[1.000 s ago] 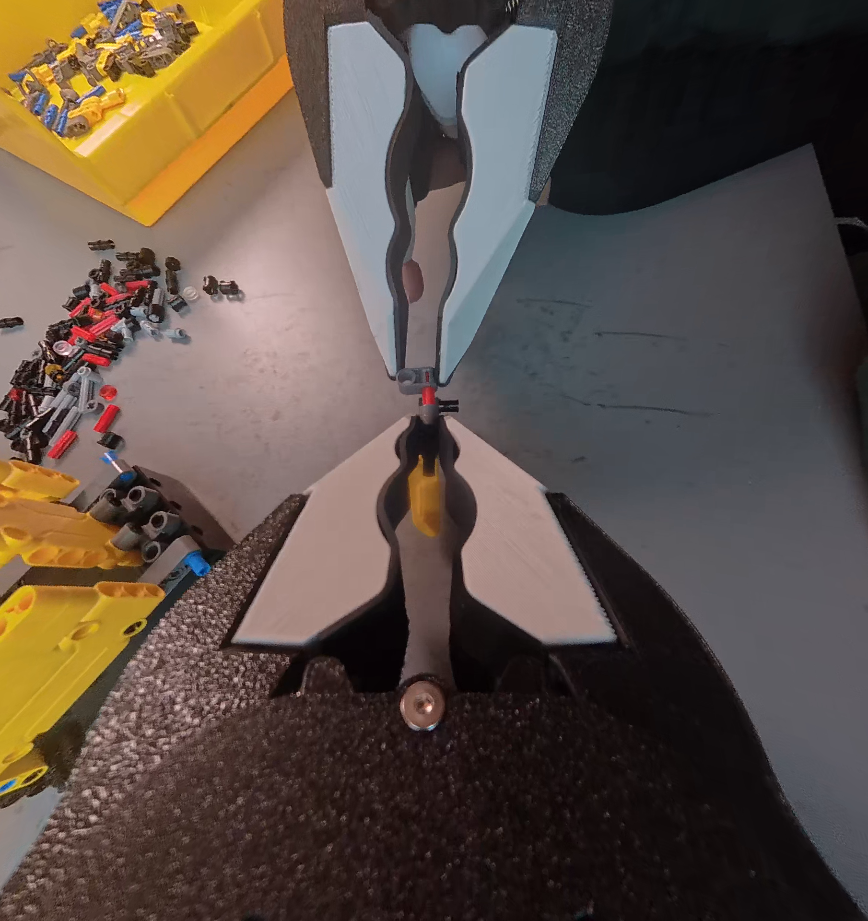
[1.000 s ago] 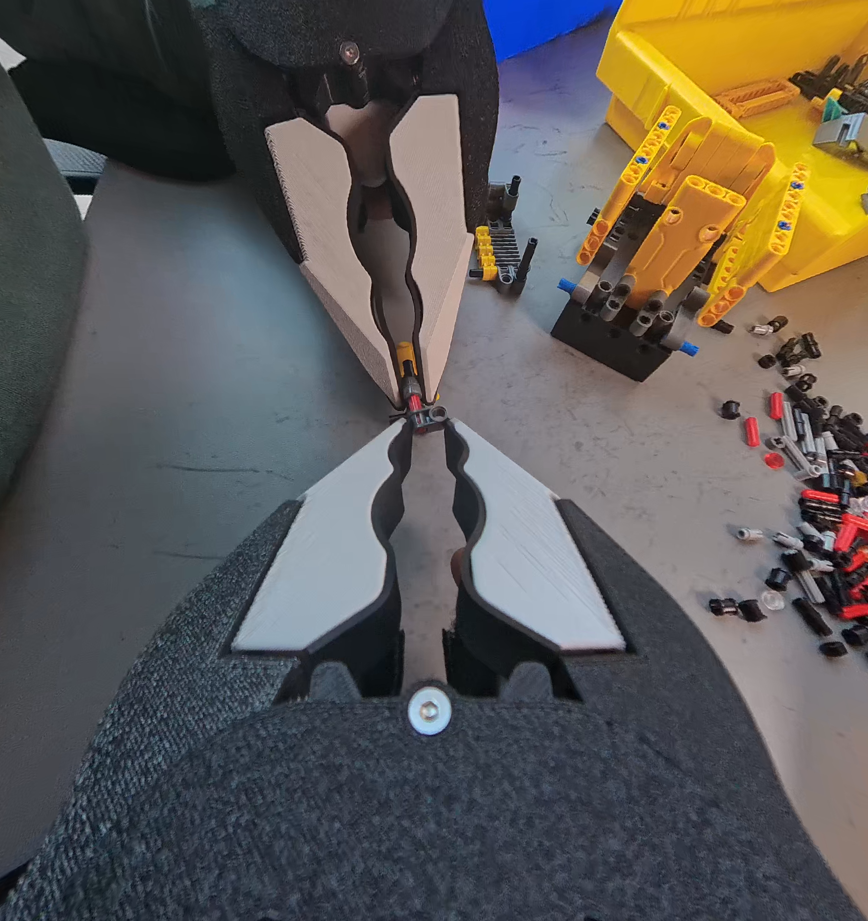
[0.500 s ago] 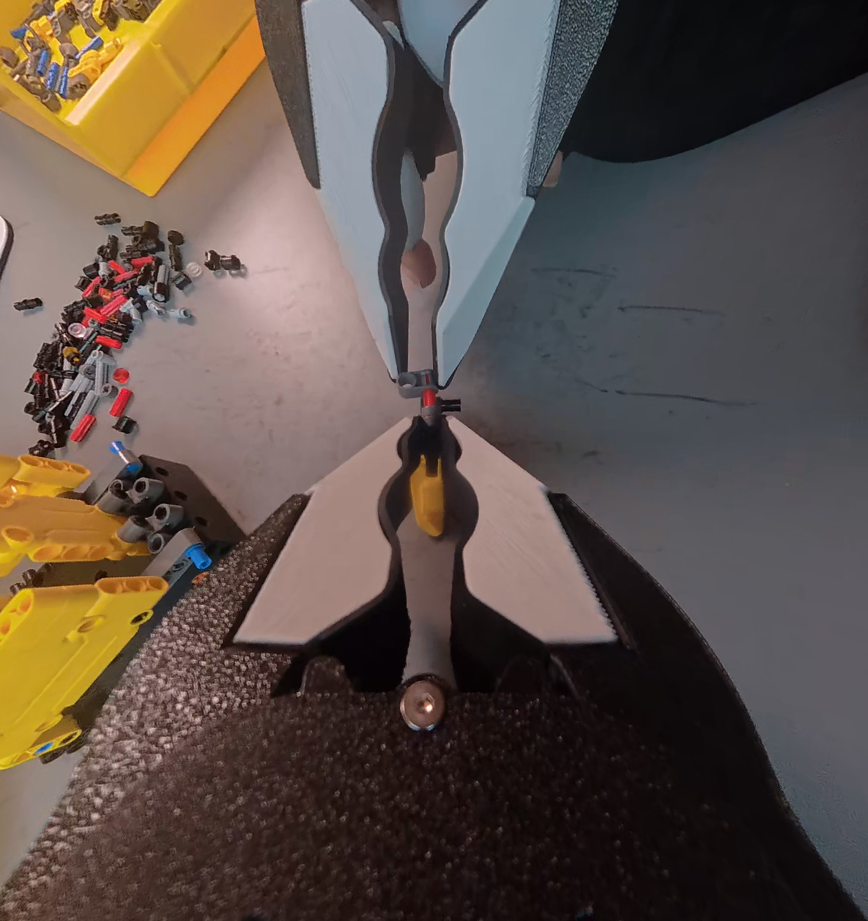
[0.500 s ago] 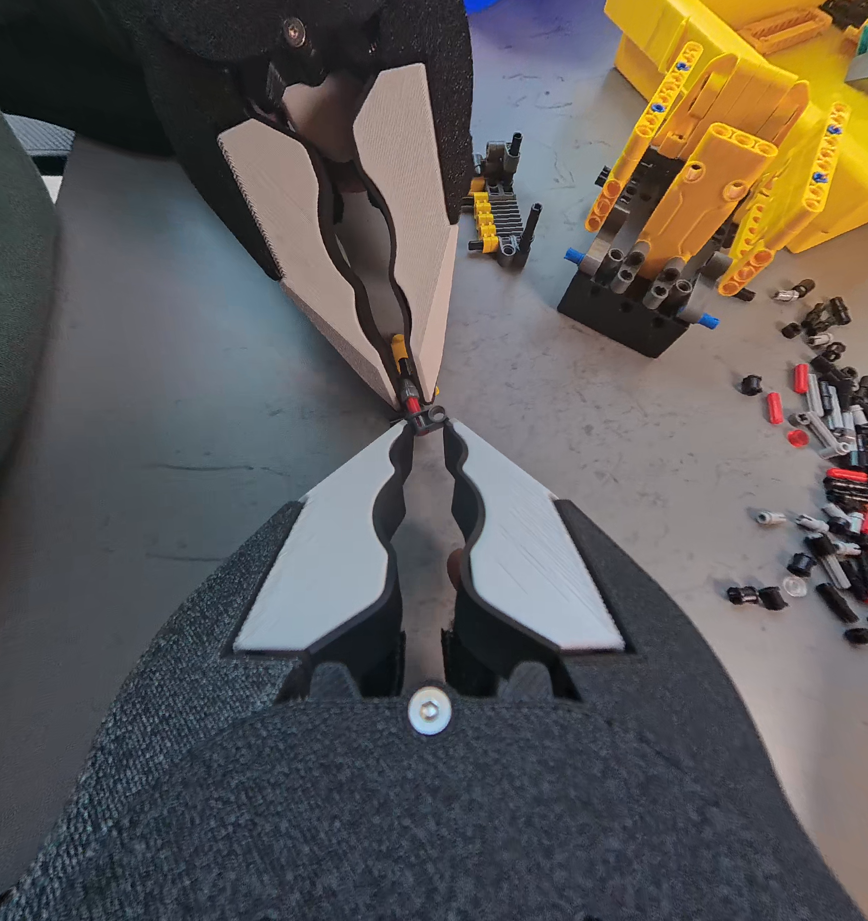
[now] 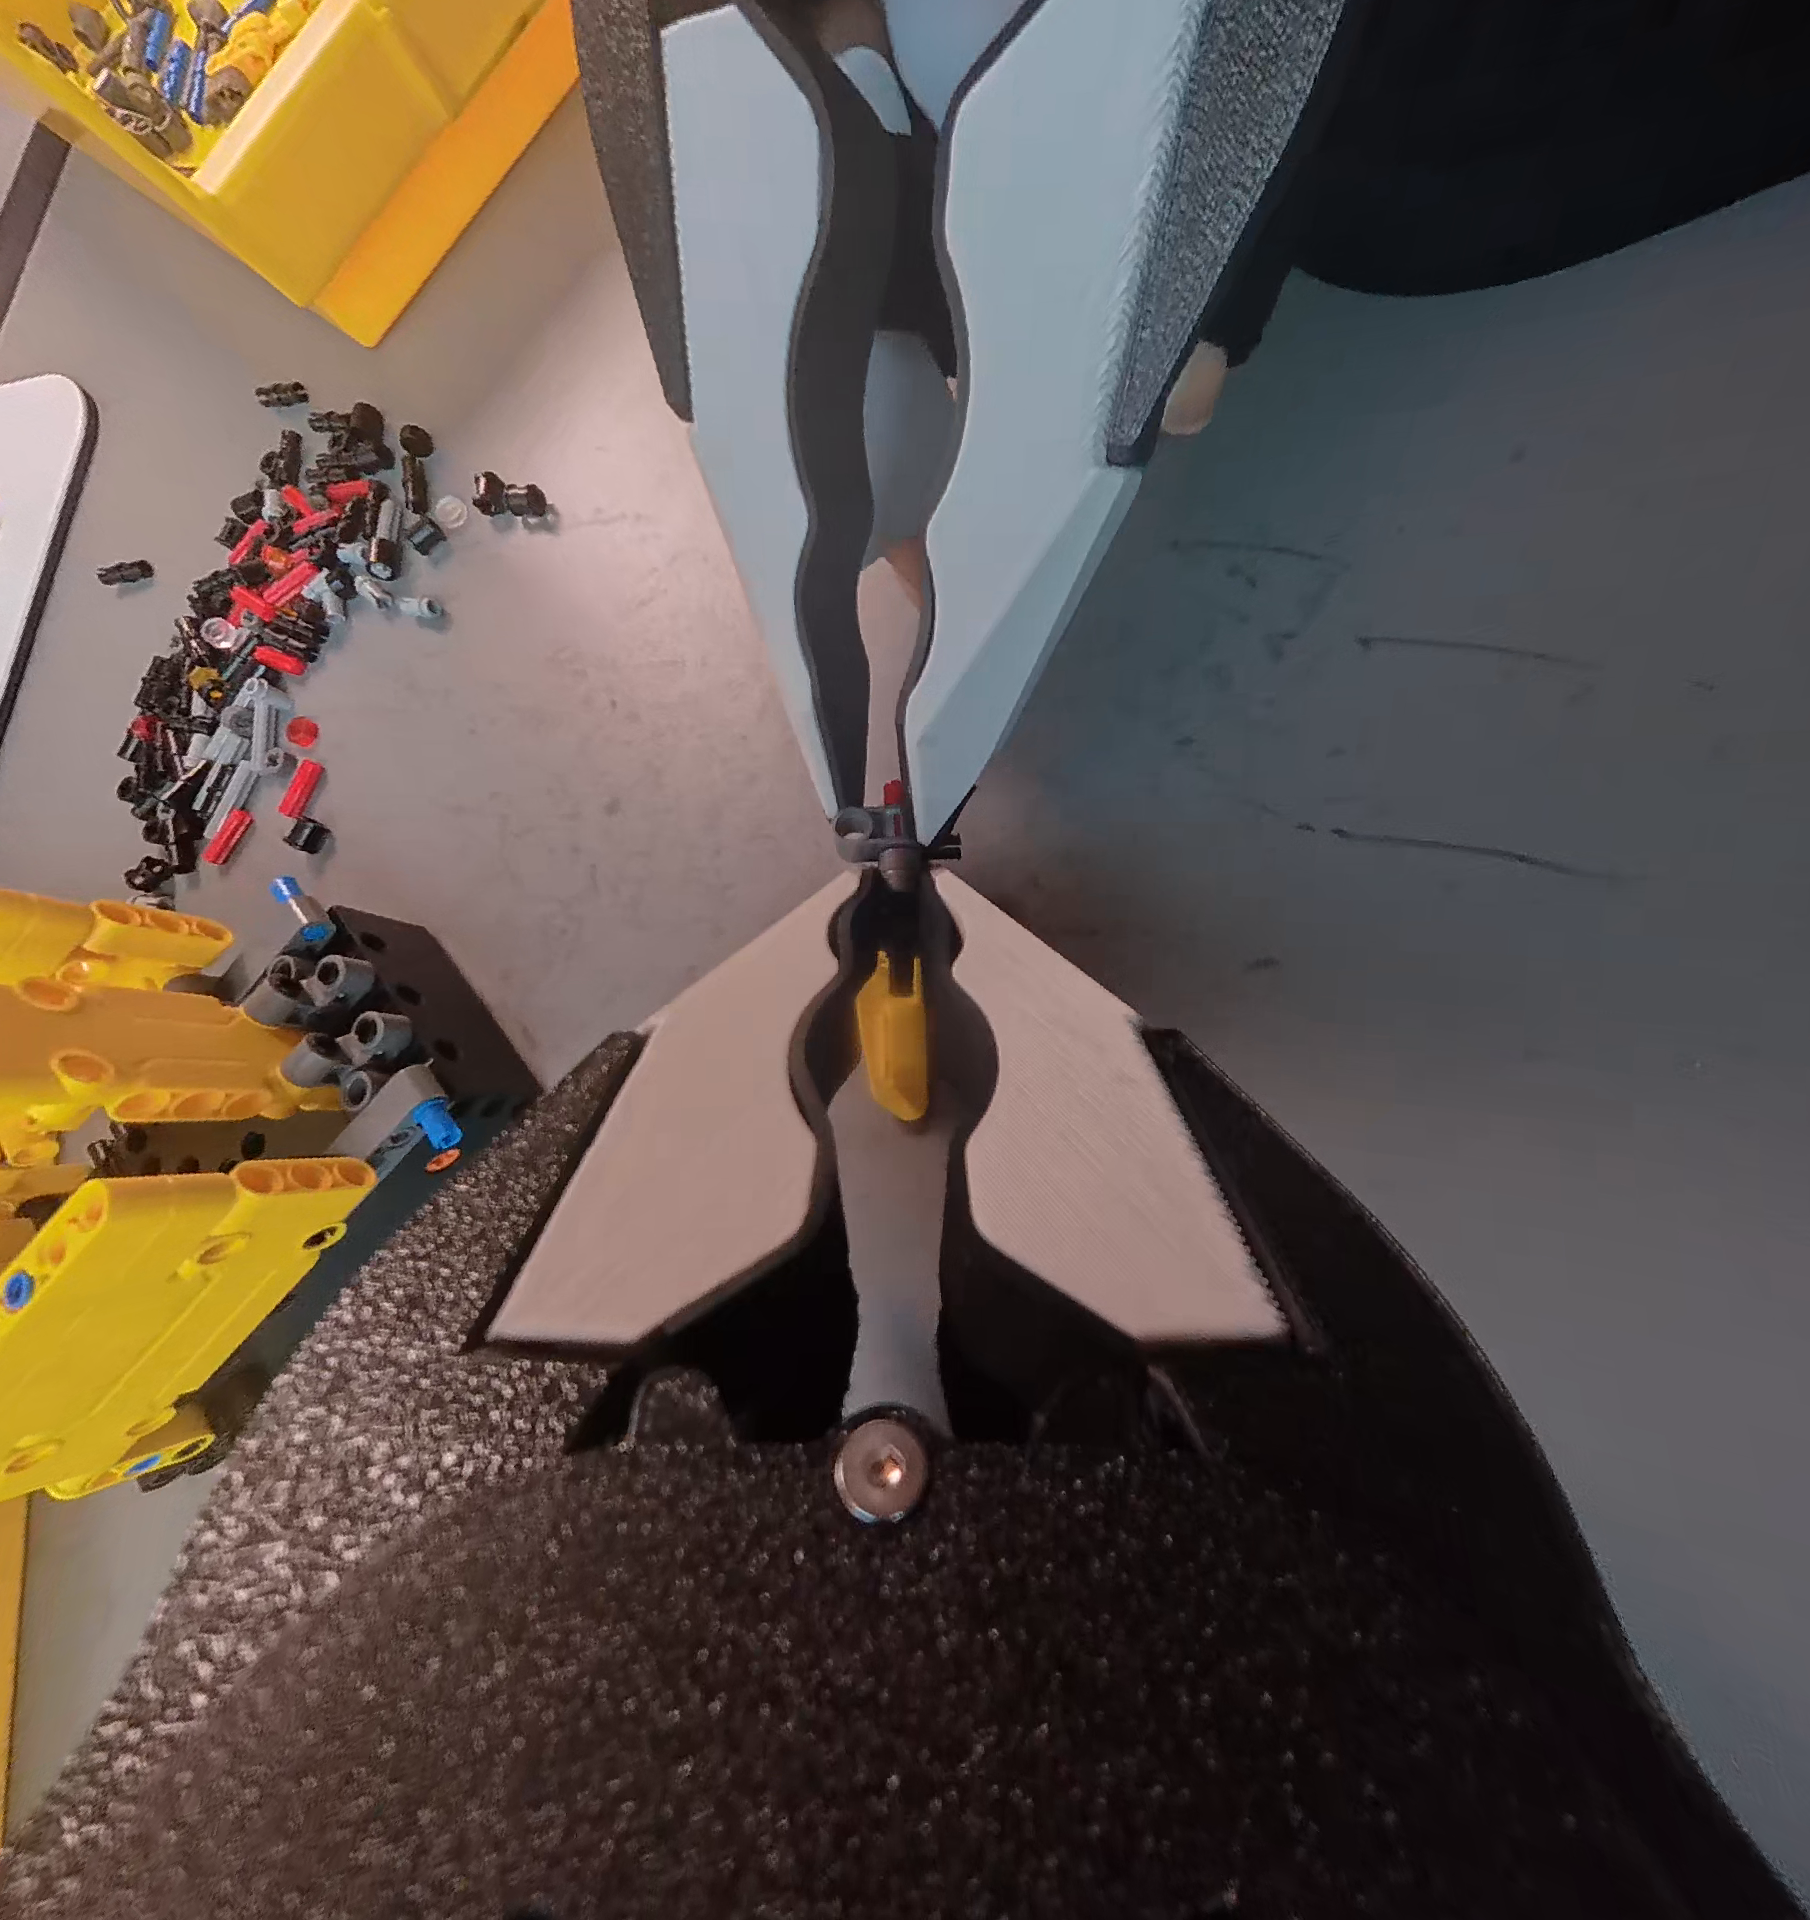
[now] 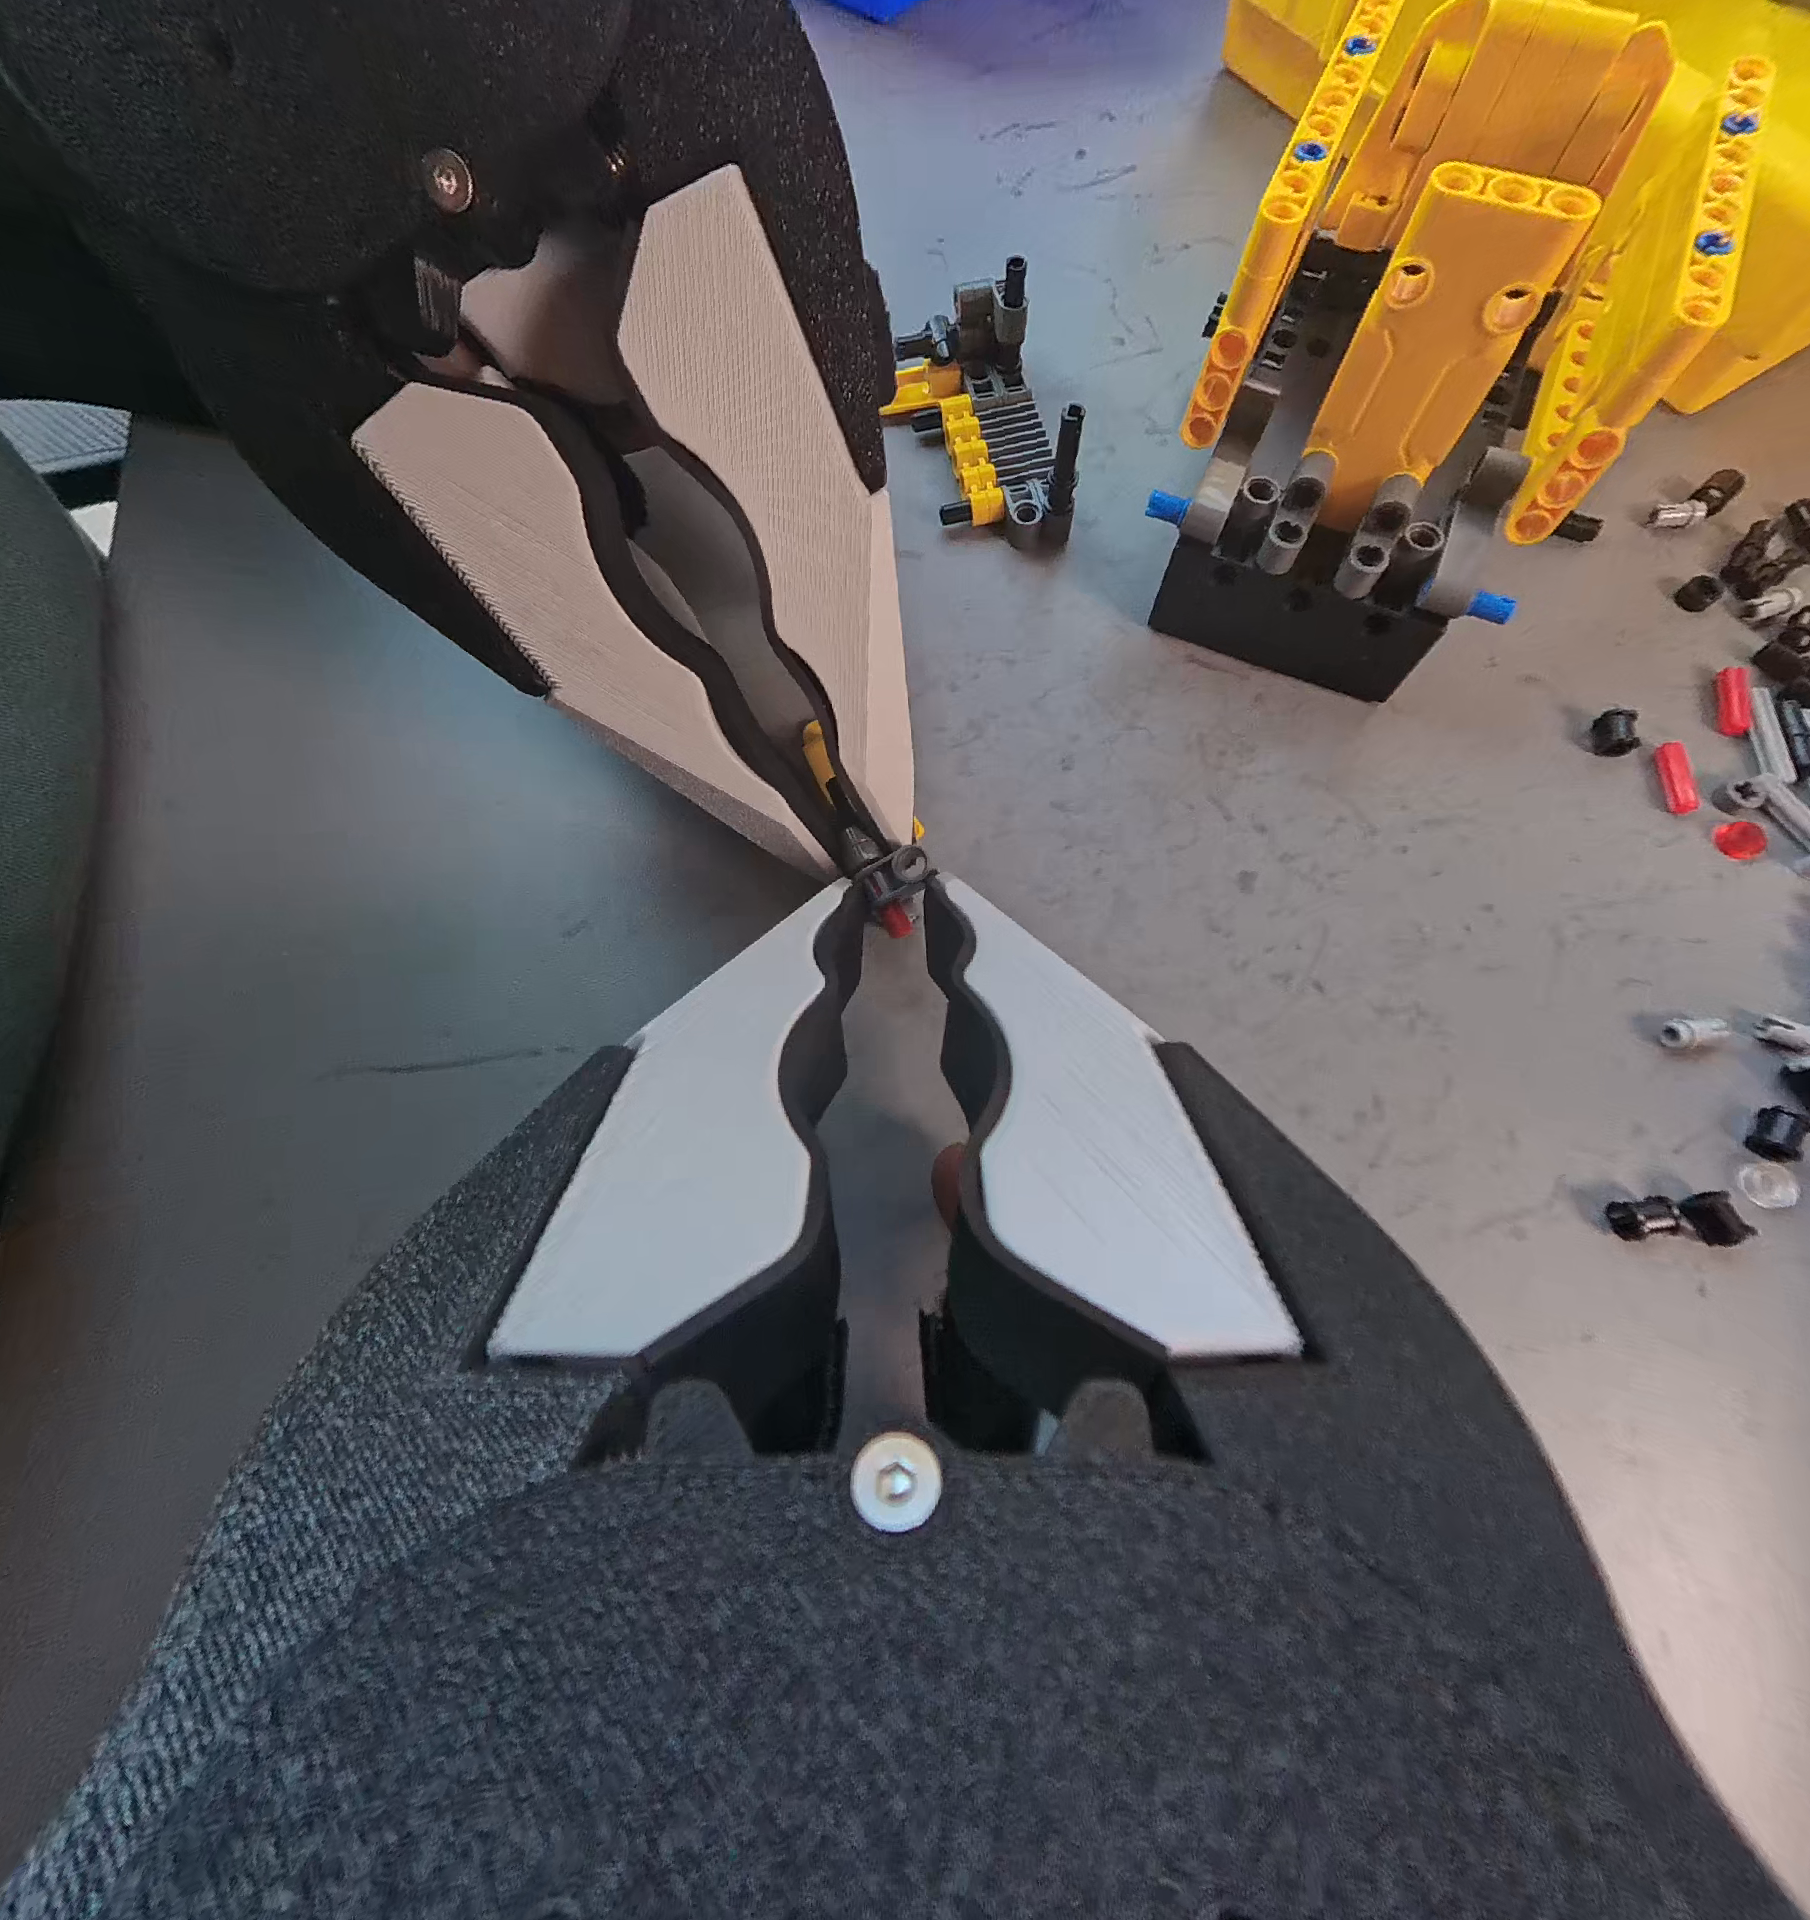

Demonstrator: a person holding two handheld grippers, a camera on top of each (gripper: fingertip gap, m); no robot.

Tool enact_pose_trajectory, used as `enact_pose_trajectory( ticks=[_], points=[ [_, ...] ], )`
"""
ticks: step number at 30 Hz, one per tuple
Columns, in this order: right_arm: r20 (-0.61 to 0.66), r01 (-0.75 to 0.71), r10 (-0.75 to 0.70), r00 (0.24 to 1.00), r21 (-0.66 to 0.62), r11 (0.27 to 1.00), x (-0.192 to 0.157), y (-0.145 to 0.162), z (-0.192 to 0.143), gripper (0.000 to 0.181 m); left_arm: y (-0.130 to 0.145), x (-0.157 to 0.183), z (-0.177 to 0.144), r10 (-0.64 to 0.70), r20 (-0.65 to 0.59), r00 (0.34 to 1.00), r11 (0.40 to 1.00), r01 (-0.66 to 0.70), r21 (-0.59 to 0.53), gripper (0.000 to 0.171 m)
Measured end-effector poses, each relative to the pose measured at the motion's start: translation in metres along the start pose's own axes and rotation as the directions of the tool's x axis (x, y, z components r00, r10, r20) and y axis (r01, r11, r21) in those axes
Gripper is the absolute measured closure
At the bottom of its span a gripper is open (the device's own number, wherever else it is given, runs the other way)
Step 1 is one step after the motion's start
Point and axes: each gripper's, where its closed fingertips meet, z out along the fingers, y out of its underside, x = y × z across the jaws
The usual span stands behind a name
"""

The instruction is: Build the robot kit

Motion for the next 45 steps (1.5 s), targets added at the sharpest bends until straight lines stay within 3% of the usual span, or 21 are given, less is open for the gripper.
enact_pose_trajectory(
  ticks=[25, 31, 39, 45],
  points=[
    [0.038, 0.004, -0.007, 0.999, 0.064, 0.998, 0.001, -0.004, -0.005, 0.181, 0.001, -0.004, 0.0, -0.037, -0.013, 0.999, 0.999, 0.038, 0.014, 0.166],
    [-0.002, 0.027, -0.027, 1.0, 0.065, 0.998, 0.013, -0.002, -0.02, 0.179, 0.001, -0.003, 0.0, -0.046, -0.032, 0.998, 0.999, 0.047, 0.021, 0.165],
    [-0.031, 0.085, -0.087, 0.996, -0.044, 0.995, 0.018, 0.021, -0.016, 0.169, 0.001, -0.002, 0.0, -0.052, -0.047, 0.998, 0.998, 0.054, 0.032, 0.165],
    [-0.169, 0.033, -0.041, 0.985, -0.054, 0.998, 0.05, 0.026, -0.032, 0.168, 0.003, -0.004, 0.0, -0.054, -0.034, 0.998, 0.998, 0.056, 0.043, 0.165]
  ],
)
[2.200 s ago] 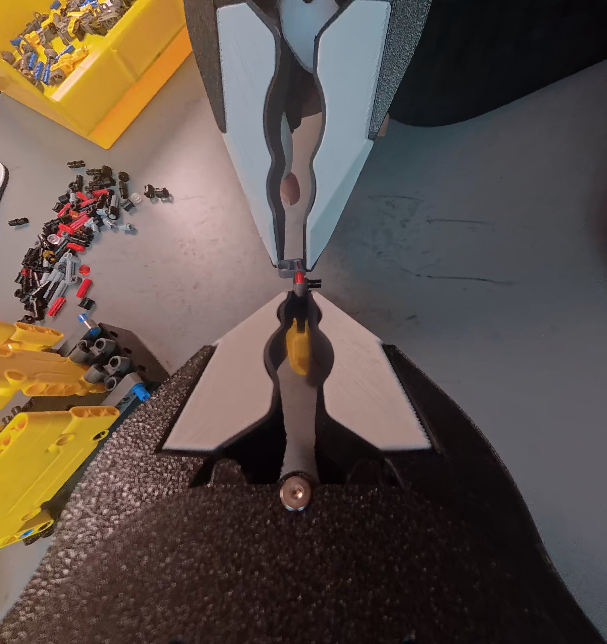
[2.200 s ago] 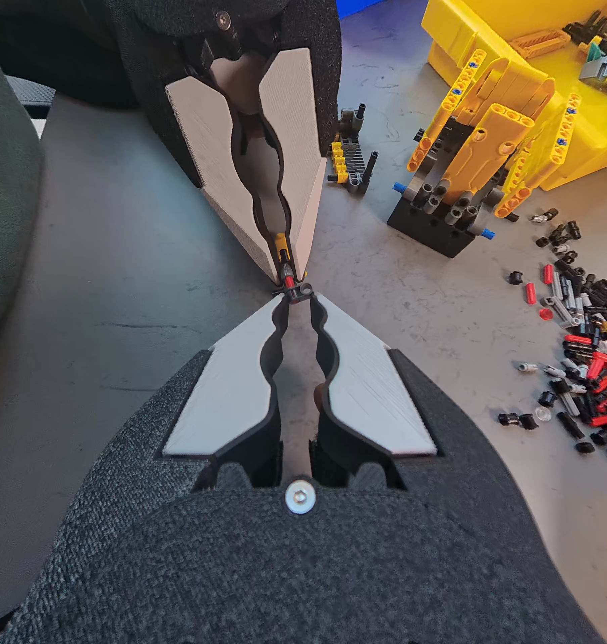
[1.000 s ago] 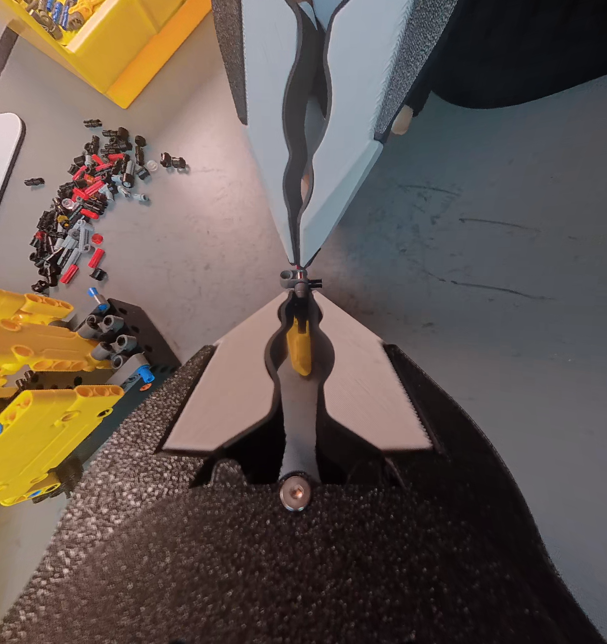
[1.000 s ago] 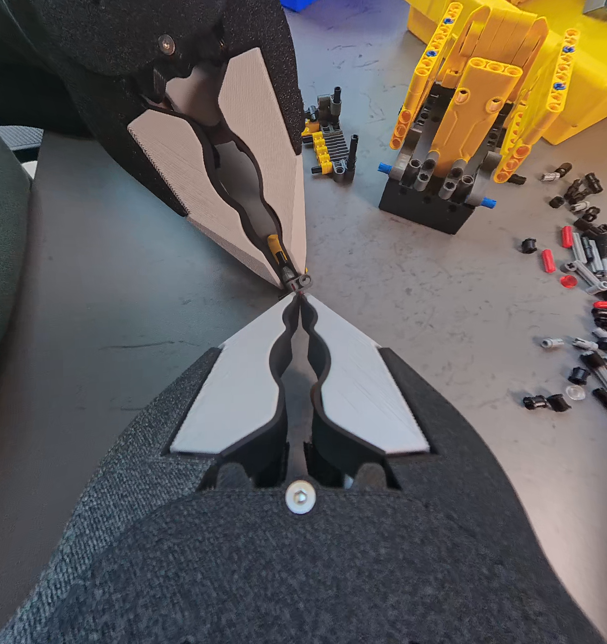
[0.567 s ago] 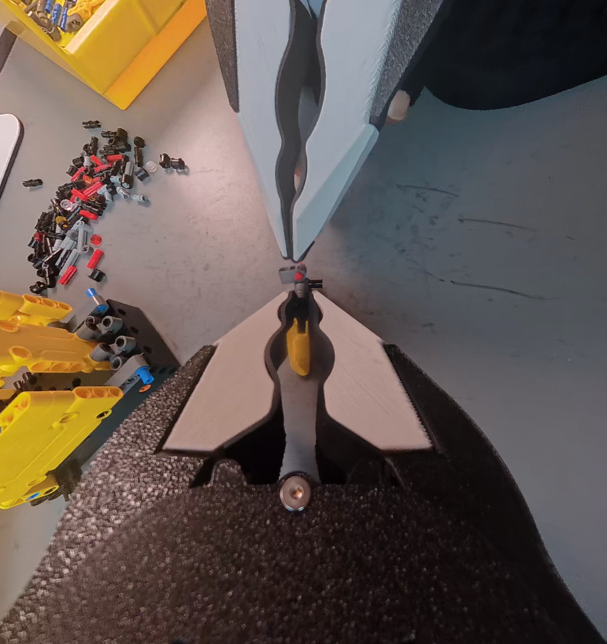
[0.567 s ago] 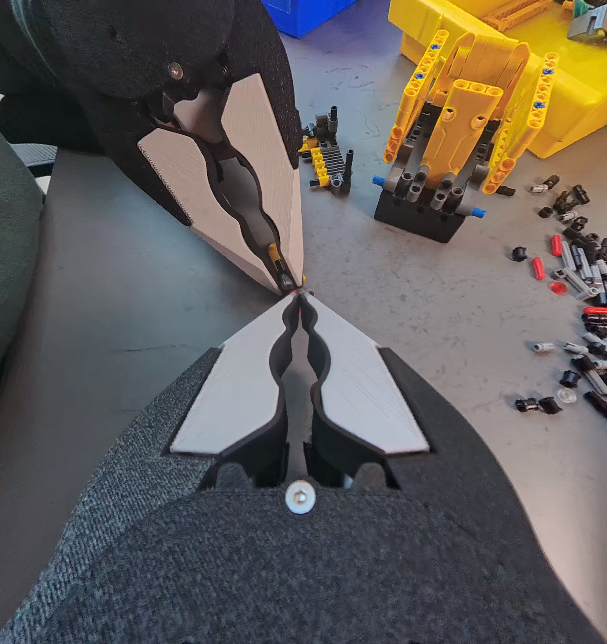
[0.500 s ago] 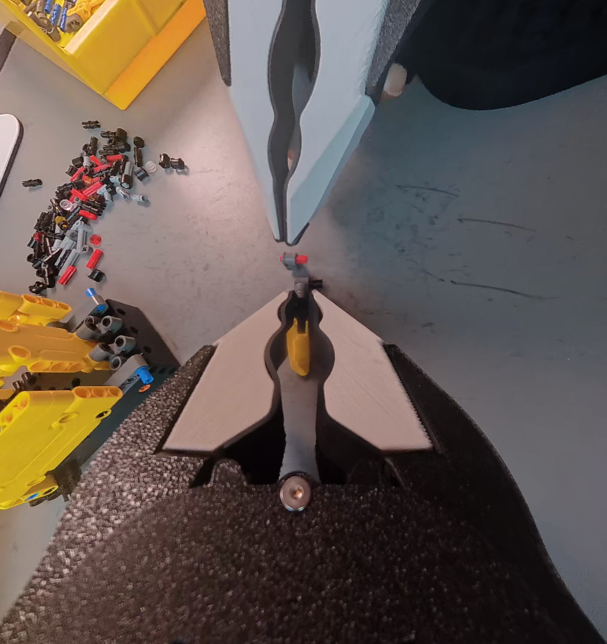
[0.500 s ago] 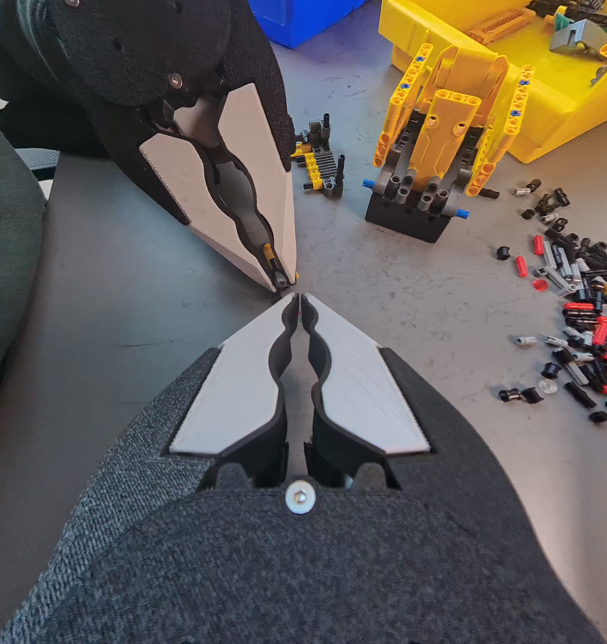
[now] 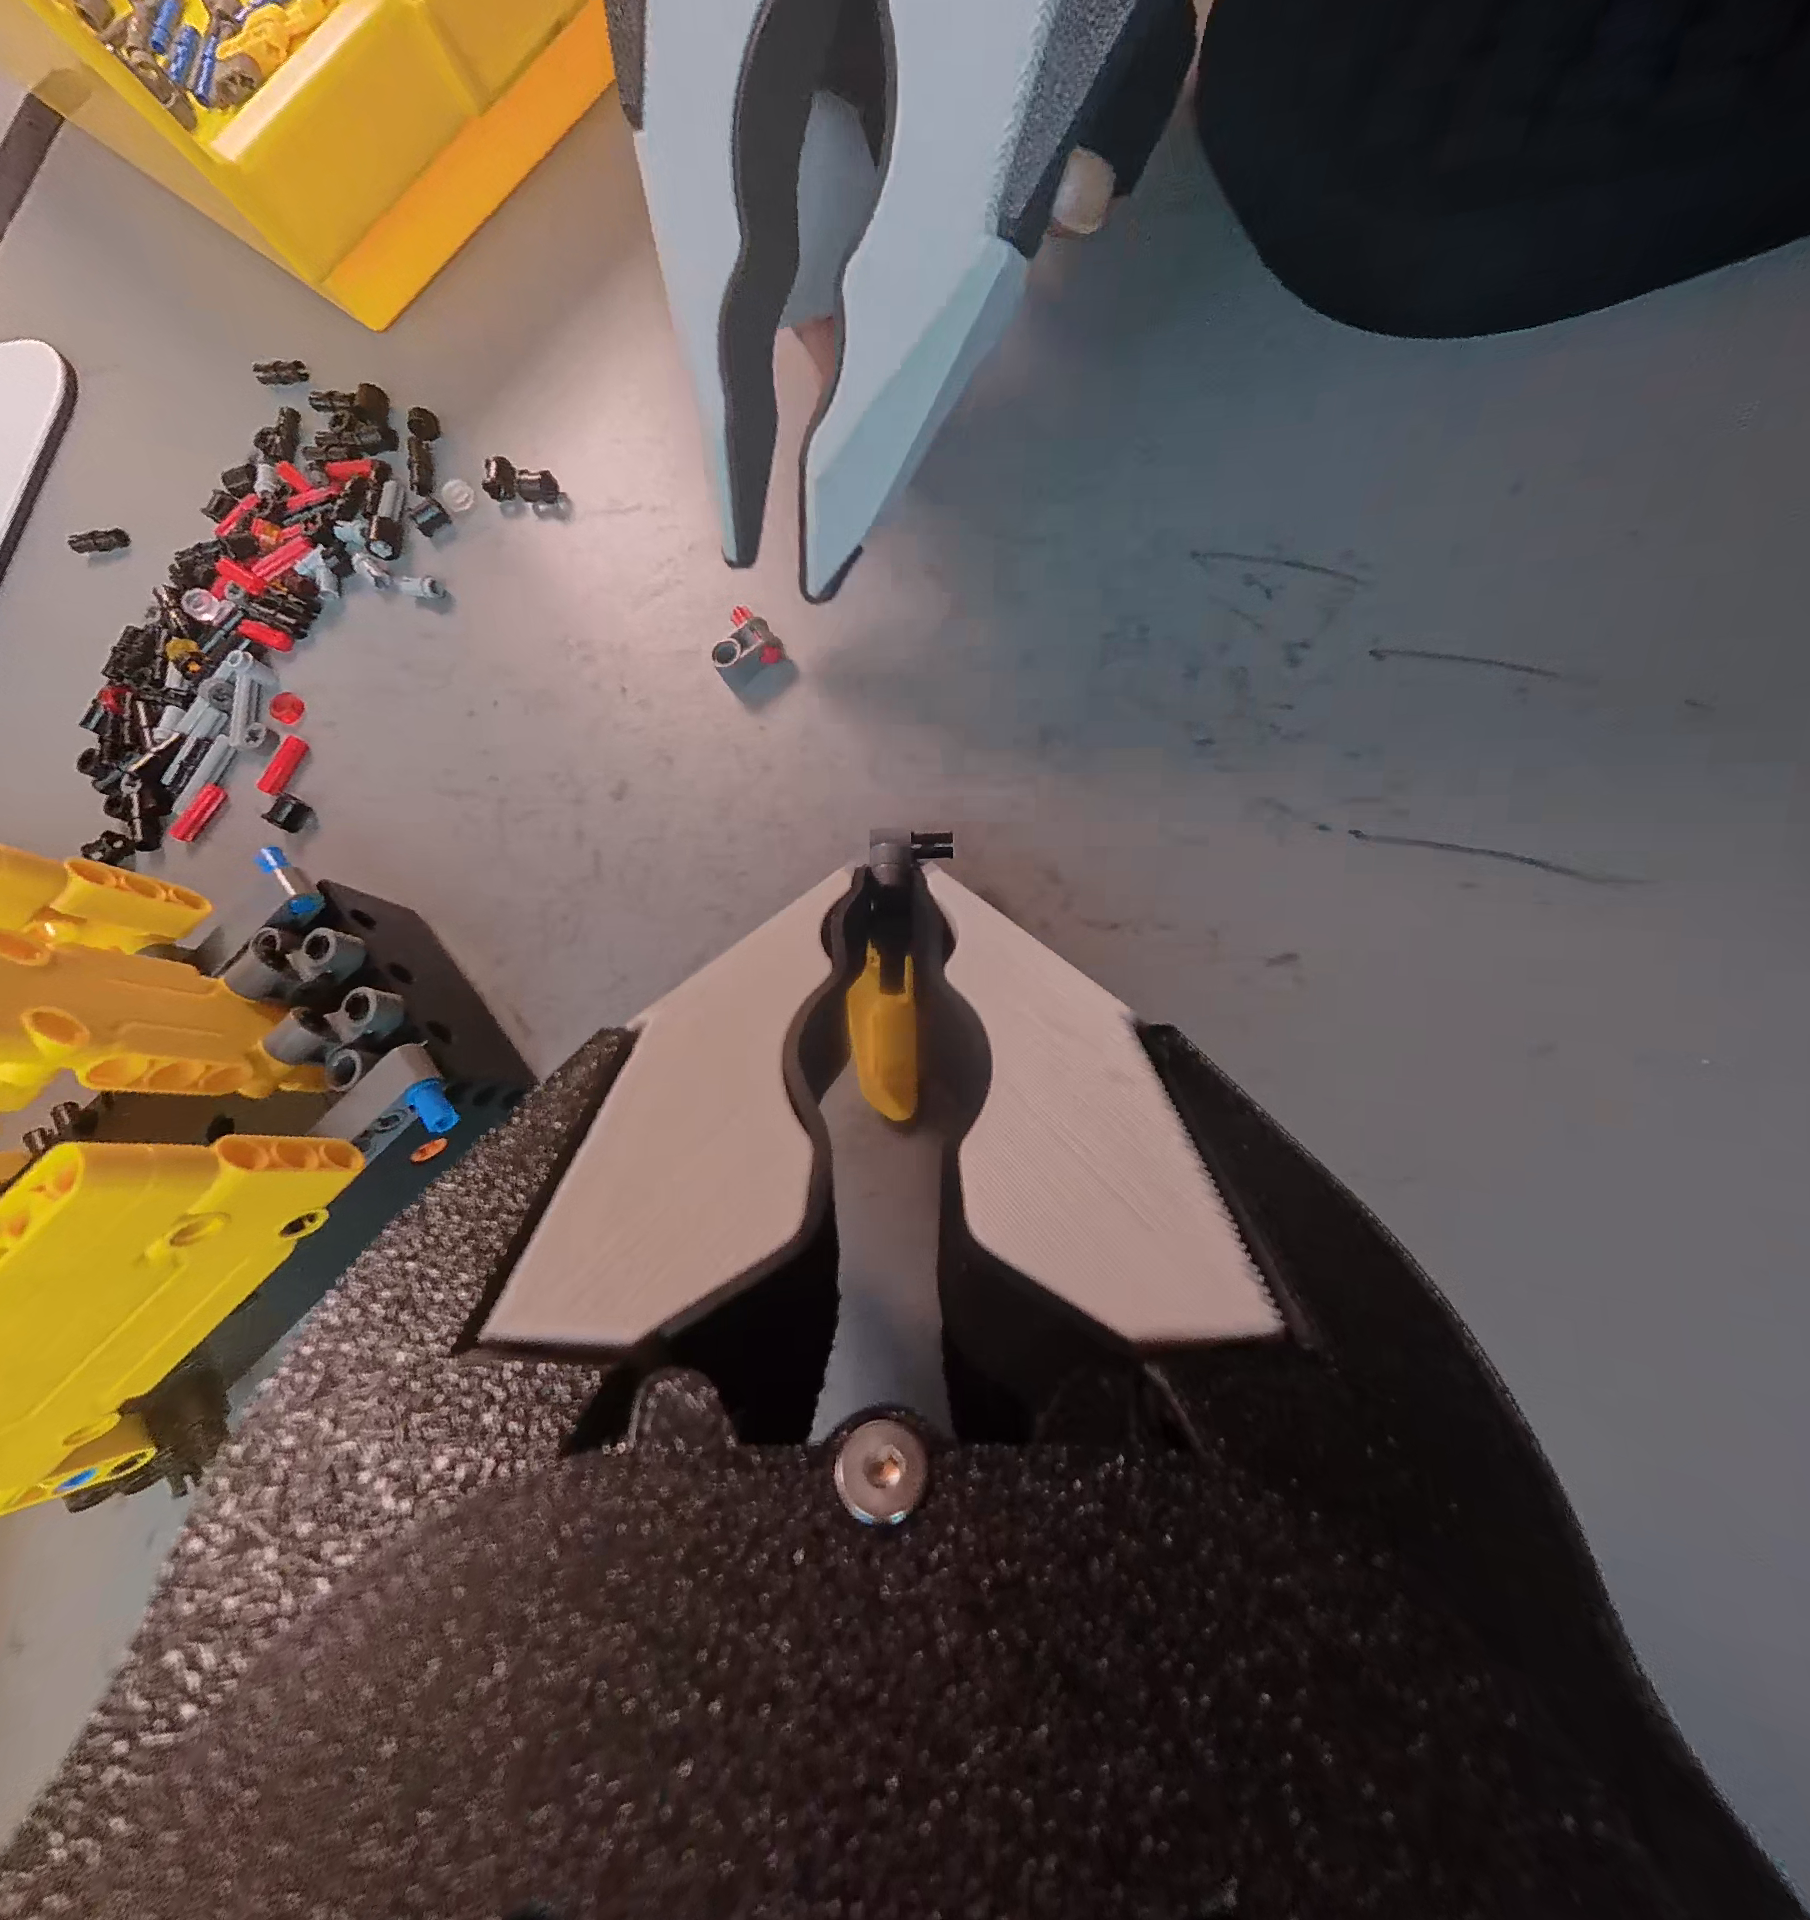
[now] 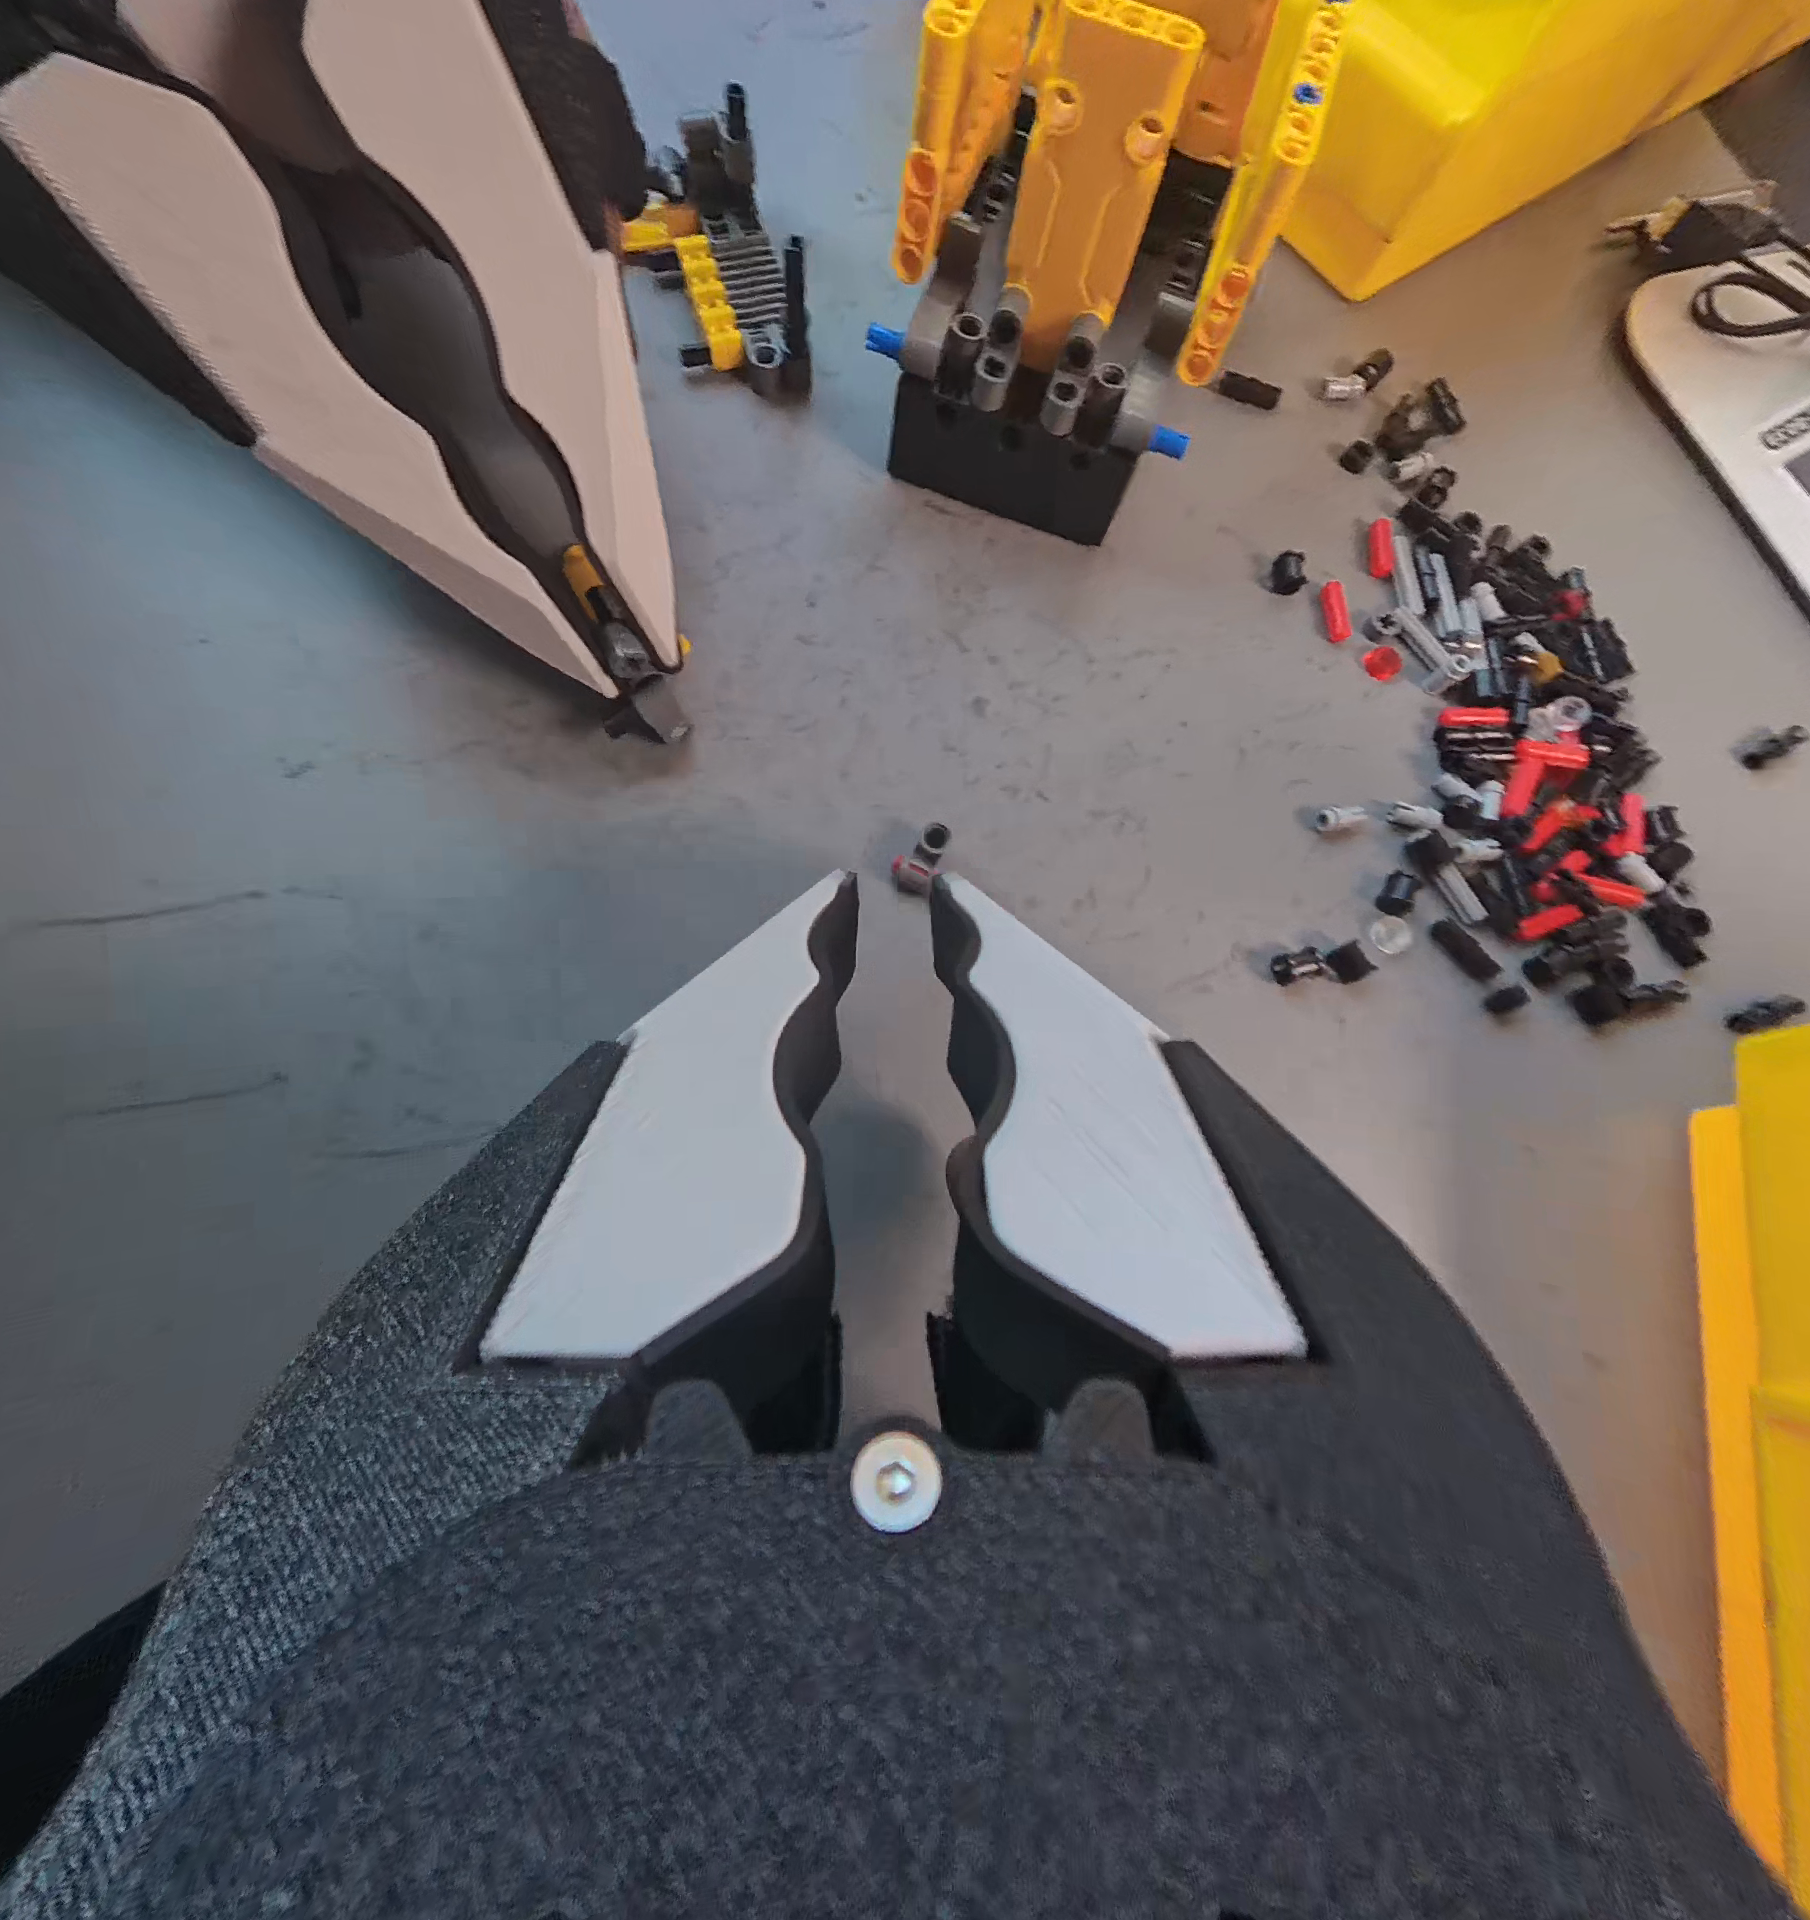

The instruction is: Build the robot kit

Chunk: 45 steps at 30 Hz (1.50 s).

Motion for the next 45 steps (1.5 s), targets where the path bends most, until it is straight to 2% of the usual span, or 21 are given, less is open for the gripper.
enact_pose_trajectory(
  ticks=[4, 12, 18, 21, 24, 27, 30, 34, 37, 38, 41, 45],
  points=[
    [-0.044, -0.039, 0.037, 0.998, -0.034, 0.999, 0.01, 0.007, 0.005, 0.163, 0.001, -0.001, -0.001, -0.023, -0.017, 1.0, 1.0, 0.023, 0.002, 0.165],
    [-0.02, -0.023, 0.021, 1.0, -0.079, 0.997, 0.003, 0.005, 0.014, 0.16, 0.003, 0.0, -0.002, -0.066, -0.059, 0.996, 0.998, 0.067, 0.005, 0.161],
    [-0.027, -0.02, 0.017, 1.0, -0.111, 0.994, 0.002, 0.004, 0.017, 0.171, 0.001, -0.001, -0.005, -0.093, -0.082, 0.992, 0.995, 0.095, 0.026, 0.159],
    [-0.03, 0.025, -0.026, 0.999, -0.051, 0.998, -0.001, -0.004, 0.016, 0.171, -0.007, -0.001, -0.01, -0.147, -0.129, 0.981, 0.985, 0.158, 0.074, 0.156],
    [-0.021, 0.127, -0.126, 0.992, 0.108, 0.986, -0.015, -0.032, 0.007, 0.171, -0.018, -0.007, -0.02, -0.234, -0.183, 0.955, 0.955, 0.261, 0.142, 0.154],
    [-0.026, 0.182, -0.182, 0.983, 0.247, 0.952, -0.027, -0.057, -0.003, 0.171, -0.03, -0.013, -0.03, -0.332, -0.274, 0.903, 0.896, 0.392, 0.208, 0.151],
    [-0.067, 0.281, -0.274, 0.959, 0.318, 0.906, -0.037, -0.07, -0.01, 0.171, -0.039, -0.017, -0.039, -0.427, -0.388, 0.817, 0.811, 0.536, 0.234, 0.149],
    [-0.143, 0.437, -0.413, 0.9, 0.288, 0.852, -0.048, -0.073, -0.008, 0.171, -0.049, -0.016, -0.049, -0.493, -0.559, 0.666, 0.695, 0.688, 0.207, 0.15],
    [-0.188, 0.524, -0.49, 0.851, 0.261, 0.811, -0.055, -0.076, -0.007, 0.171, -0.049, -0.011, -0.048, -0.51, -0.611, 0.605, 0.667, 0.727, 0.163, 0.158],
    [-0.192, 0.532, -0.496, 0.847, 0.256, 0.807, -0.056, -0.077, -0.006, 0.171, -0.05, -0.009, -0.049, -0.507, -0.627, 0.591, 0.661, 0.734, 0.157, 0.163],
    [-0.211, 0.529, -0.487, 0.847, 0.26, 0.808, -0.055, -0.079, -0.007, 0.171, -0.05, -0.012, -0.05, -0.521, -0.64, 0.564, 0.639, 0.755, 0.145, 0.164],
    [-0.252, 0.466, -0.4, 0.881, 0.314, 0.827, -0.047, -0.092, -0.012, 0.169, -0.057, -0.023, -0.058, -0.531, -0.676, 0.51, 0.551, 0.814, 0.181, 0.165]
  ],
)
